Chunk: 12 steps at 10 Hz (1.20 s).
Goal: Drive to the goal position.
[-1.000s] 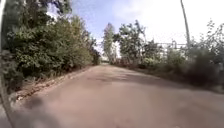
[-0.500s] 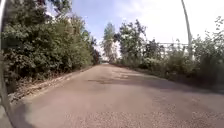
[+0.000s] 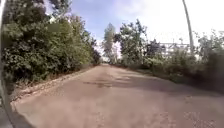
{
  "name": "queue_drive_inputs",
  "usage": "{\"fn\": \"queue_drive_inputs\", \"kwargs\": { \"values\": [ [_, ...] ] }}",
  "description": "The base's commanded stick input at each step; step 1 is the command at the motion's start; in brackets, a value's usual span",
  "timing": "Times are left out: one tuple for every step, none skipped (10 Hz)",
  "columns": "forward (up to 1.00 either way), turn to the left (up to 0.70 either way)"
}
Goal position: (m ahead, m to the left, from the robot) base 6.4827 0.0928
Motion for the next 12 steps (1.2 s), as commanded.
{"fn": "queue_drive_inputs", "kwargs": {
  "values": [
    [0.70, 0.03],
    [0.70, 0.02],
    [0.70, 0.02],
    [0.70, 0.02],
    [0.70, 0.02],
    [0.70, 0.02],
    [0.70, 0.02],
    [0.70, 0.02],
    [0.70, 0.02],
    [0.70, 0.02],
    [0.70, 0.02],
    [0.70, 0.02]
  ]
}}
